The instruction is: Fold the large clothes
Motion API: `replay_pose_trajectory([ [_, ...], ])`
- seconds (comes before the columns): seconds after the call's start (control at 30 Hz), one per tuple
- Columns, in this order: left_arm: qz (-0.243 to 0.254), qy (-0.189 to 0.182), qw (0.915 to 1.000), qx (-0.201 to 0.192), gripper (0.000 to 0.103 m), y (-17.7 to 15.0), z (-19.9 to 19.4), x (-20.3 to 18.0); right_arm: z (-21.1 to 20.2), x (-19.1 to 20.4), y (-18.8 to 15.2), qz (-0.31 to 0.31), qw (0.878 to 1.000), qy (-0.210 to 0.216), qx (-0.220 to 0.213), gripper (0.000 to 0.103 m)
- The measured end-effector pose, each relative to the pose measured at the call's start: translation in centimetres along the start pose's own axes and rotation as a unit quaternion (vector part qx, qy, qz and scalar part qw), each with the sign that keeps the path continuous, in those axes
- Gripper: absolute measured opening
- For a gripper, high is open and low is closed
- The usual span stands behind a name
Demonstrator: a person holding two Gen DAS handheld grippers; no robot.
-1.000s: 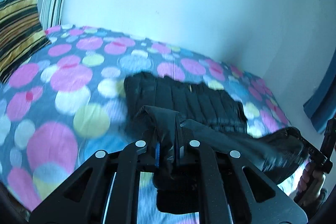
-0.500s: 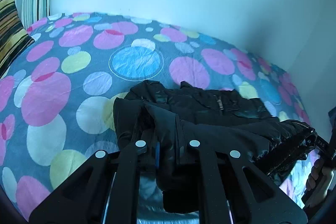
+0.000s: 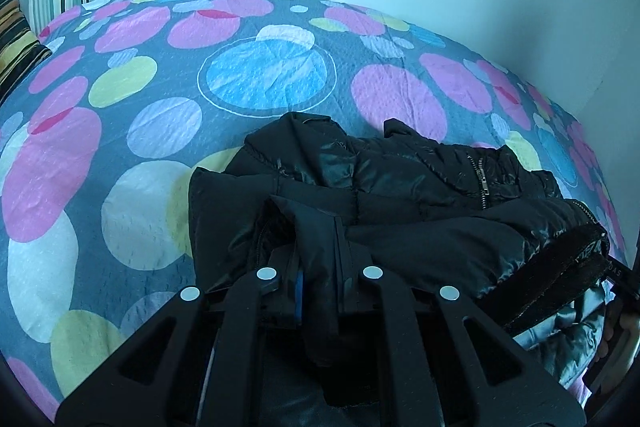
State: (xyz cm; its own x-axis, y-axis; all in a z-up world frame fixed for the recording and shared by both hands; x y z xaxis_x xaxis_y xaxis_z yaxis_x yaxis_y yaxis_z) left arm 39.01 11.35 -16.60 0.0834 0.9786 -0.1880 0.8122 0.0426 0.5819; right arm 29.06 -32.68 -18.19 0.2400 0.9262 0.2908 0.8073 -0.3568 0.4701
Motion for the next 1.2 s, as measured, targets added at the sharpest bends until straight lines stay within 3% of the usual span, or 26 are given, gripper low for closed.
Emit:
replay_pose_trajectory([
  [0.2, 0.006, 0.006, 1.0, 0.0, 0.011, 0.1, -0.2, -0.2, -0.4, -0.4, 0.3, 0.011, 1.0, 0.019, 0.0, 0.009],
  [0.47, 0.005, 0.007, 1.0, 0.002, 0.011, 0.0, -0.2, -0.2, -3.4, -2.1, 0.2, 0.037, 0.997, 0.062, -0.013, 0.025],
  [0.57, 0.004, 0.013, 0.9999, 0.004, 0.011, 0.0, -0.2, -0.1, -4.9, -2.7, 0.0, 0.039, 0.996, 0.07, -0.024, 0.038],
  [0.63, 0.001, 0.012, 0.9999, 0.005, 0.011, 0.0, -0.1, 0.0, -6.6, -3.3, -0.1, 0.039, 0.997, 0.047, -0.054, 0.058],
  [0.73, 0.005, 0.008, 1.0, 0.0, 0.013, 0.3, -0.8, -0.2, -8.3, -4.7, -0.2, 0.048, 0.995, 0.039, -0.074, 0.058],
  [0.83, -0.006, -0.017, 0.9998, -0.004, 0.026, 0.9, -1.9, -0.1, -8.9, -5.5, -0.4, 0.053, 0.995, 0.039, -0.073, 0.058],
  [0.87, -0.016, -0.035, 0.9993, -0.004, 0.036, 1.2, -2.4, 0.1, -9.0, -5.4, -0.6, 0.049, 0.996, 0.035, -0.072, 0.058],
  [0.9, -0.028, -0.054, 0.9981, -0.006, 0.053, 1.4, -3.0, 0.4, -8.9, -5.4, -0.7, 0.046, 0.996, 0.033, -0.071, 0.058],
  [0.97, -0.043, -0.053, 0.9971, -0.035, 0.085, 1.9, -4.5, 0.8, -8.8, -5.3, -0.9, 0.045, 0.996, 0.034, -0.069, 0.058],
  [1.0, -0.045, -0.052, 0.9956, -0.063, 0.087, 2.1, -5.8, 1.1, -8.7, -5.2, -1.0, 0.046, 0.996, 0.036, -0.068, 0.058],
  [1.1, -0.028, -0.062, 0.9944, -0.081, 0.087, 2.9, -7.6, 1.3, -8.4, -4.7, -1.1, 0.043, 0.996, 0.037, -0.066, 0.058],
  [1.2, 0.014, -0.041, 0.9948, -0.092, 0.087, 3.0, -8.4, 0.9, -8.3, -4.1, -1.1, 0.036, 0.996, 0.038, -0.066, 0.058],
])
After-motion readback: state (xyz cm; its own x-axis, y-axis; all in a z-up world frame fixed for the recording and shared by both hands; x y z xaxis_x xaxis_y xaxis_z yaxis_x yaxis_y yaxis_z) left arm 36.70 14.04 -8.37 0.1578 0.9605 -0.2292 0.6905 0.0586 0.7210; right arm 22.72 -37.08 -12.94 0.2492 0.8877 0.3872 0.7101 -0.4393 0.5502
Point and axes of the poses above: each gripper's, at about its wrist camera, not at the fingertips, and z roughly the way its jaws point, x to its left, y to its top, the point moved 1 cm from there along z, roughly the way its jaws point, and after that the axes turned 1 degree about x, right-handed, at the moved point
